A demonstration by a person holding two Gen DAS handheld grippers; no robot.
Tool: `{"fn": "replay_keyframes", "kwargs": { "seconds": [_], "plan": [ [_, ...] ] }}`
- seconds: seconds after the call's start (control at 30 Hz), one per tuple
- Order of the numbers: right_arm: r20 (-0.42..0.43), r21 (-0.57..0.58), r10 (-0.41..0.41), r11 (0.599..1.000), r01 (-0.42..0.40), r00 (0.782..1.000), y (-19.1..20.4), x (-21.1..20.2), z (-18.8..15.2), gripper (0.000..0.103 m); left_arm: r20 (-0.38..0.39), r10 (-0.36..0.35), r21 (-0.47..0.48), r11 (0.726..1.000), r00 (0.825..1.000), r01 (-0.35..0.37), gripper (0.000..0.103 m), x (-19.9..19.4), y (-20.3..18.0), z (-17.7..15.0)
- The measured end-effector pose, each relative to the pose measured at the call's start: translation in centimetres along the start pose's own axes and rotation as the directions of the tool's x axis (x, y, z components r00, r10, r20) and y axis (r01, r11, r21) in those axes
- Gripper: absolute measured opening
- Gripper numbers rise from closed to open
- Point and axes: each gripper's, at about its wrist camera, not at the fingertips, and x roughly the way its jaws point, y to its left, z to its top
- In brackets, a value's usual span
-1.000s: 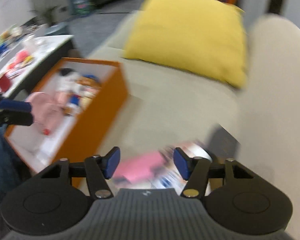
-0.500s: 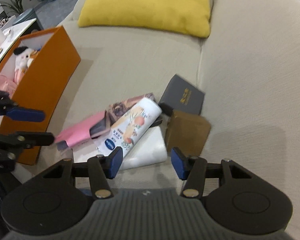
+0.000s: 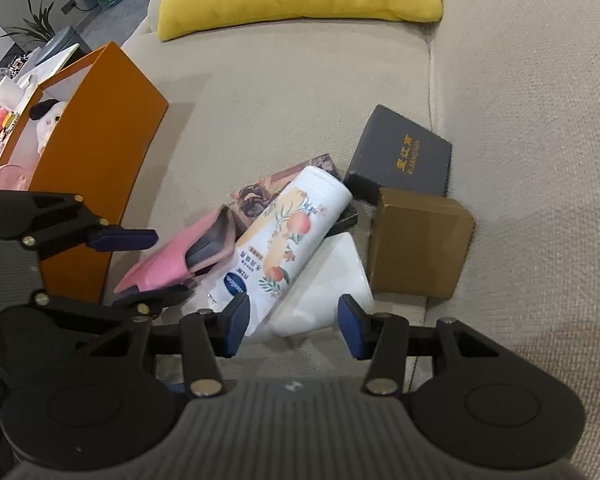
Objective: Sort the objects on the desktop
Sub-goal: 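Grasp the pink phone case with the left gripper, then grasp the dark blue book with the right gripper while the left lifts the pink case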
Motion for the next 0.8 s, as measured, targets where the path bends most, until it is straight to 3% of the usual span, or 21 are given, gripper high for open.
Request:
{"fn": "replay_keyframes", "kwargs": {
  "seconds": [0.2, 0.3, 0.47, 0.57, 0.8],
  "plan": [
    [0.018, 0.014, -0.019, 1.000, 0.019, 1.000, -0.2, -0.1, 0.2, 0.051, 0.002, -0.039, -0.020, 0.999, 0.999, 0.039, 0.040, -0.6, 1.1, 0.3],
    [0.035, -0.007, -0.074, 0.997, 0.074, 0.997, -0.2, -0.5, 0.9, 0.051, -0.007, -0.065, -0.067, 0.996, 0.998, 0.065, 0.037, -0.7, 2.4, 0.8],
    [0.066, 0.052, -0.152, 0.988, 0.149, 0.986, -1.3, -1.0, 4.0, 0.053, -0.030, -0.073, -0.085, 0.994, 0.997, 0.070, 0.035, -0.6, 3.3, 1.2],
    [0.065, 0.061, -0.195, 0.980, 0.191, 0.979, -1.5, 0.2, 6.6, 0.058, -0.029, -0.069, -0.063, 0.996, 0.997, 0.067, 0.035, -0.7, 3.1, 1.2],
    [0.001, 0.072, -0.271, 0.960, 0.270, 0.963, -1.4, 5.2, 11.0, 0.058, 0.047, -0.061, -0.154, 0.986, 0.997, 0.068, 0.027, -1.7, 5.7, 2.2]
  ]
}}
